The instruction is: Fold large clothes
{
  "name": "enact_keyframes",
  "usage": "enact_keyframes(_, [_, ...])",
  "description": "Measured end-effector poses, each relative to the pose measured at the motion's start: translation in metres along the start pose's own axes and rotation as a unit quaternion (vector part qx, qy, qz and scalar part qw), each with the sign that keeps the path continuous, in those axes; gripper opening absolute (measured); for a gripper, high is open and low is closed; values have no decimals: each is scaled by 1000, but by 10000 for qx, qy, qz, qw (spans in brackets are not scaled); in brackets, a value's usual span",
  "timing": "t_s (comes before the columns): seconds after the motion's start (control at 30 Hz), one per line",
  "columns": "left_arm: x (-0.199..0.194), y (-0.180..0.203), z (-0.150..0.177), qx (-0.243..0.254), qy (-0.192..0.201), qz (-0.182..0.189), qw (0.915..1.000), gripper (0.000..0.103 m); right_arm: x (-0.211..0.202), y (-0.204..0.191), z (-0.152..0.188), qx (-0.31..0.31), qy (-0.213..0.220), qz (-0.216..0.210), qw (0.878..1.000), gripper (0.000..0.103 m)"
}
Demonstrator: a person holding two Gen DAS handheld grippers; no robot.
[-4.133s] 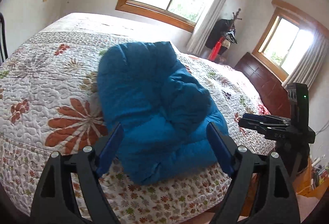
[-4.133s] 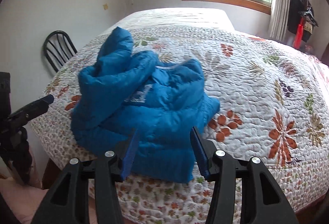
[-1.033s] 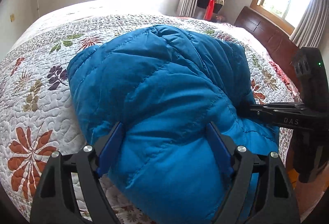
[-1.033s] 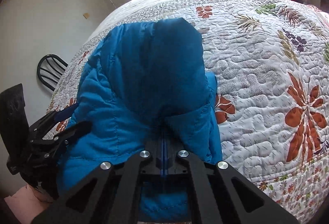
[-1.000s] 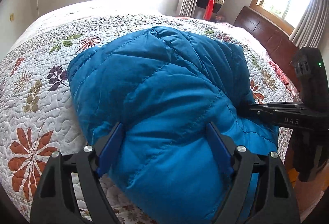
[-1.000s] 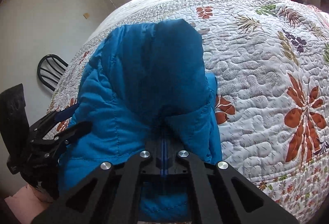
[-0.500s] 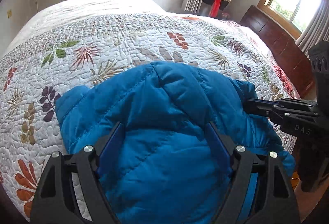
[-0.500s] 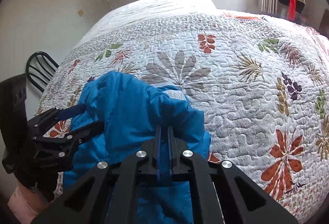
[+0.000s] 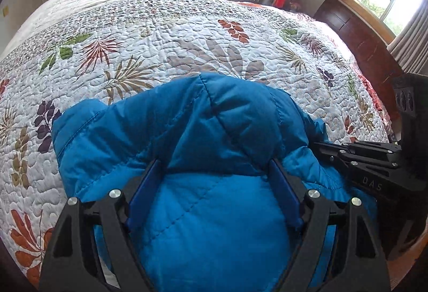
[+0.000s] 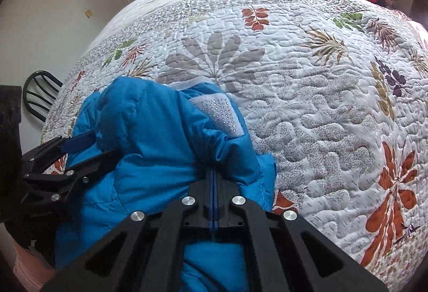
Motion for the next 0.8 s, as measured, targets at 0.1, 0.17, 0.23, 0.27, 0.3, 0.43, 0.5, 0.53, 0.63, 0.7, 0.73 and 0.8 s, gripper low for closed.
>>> enact_keyframes(0.1, [-19,-4,10,-161,66,121,9998,79,-22,-6,10,-67,173,-49,9998,5])
enact_keyframes(0.17, [-38,-7,24,-227,154,209,9994,79,-40,-12,21,-130,343,8,9993,16])
enact_keyframes(0.23, [-55,-14,42,-236,303,128,9992,84,-58,-19,34,-268,527,129,9982,41])
enact_keyframes(0.27, [-62,-19,51,-275,347,49,9990,85,-66,-20,40,-295,618,234,9974,58])
enact_keyframes(0.3, [-67,-24,61,-322,377,35,9988,86,-72,-20,45,-305,685,306,9967,67])
enact_keyframes(0.43, [-71,-45,95,-531,366,336,9974,90,-69,-12,51,-245,324,-119,9991,71])
enact_keyframes(0.5, [-64,-53,106,-674,275,660,9952,90,-56,-10,54,-236,128,-136,9995,70])
enact_keyframes(0.53, [-59,-56,111,-742,213,927,9927,90,-50,-9,56,-245,68,-134,9996,70])
enact_keyframes(0.63, [-43,-58,122,-912,24,1694,9813,90,-36,-1,63,-115,-65,-467,9988,76])
enact_keyframes(0.7, [-32,-57,124,-948,-77,2046,9742,91,-26,9,65,68,-125,-684,9976,85])
enact_keyframes(0.73, [-28,-56,123,-964,-97,2191,9709,91,-20,14,65,142,-203,-868,9959,86])
enact_keyframes(0.8, [-19,-54,120,-984,-162,2416,9652,92,-10,18,67,242,-312,-1168,9924,86])
Point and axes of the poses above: each gripper's, at about its wrist camera, not at the fingertips, and x roughly the way its jaws point, y to its right, z to its underside, the point moved 4 cm from there along x, roughly the way its jaws point, and after that the axes turned 15 degrees about -y, right-handed, at the moved point
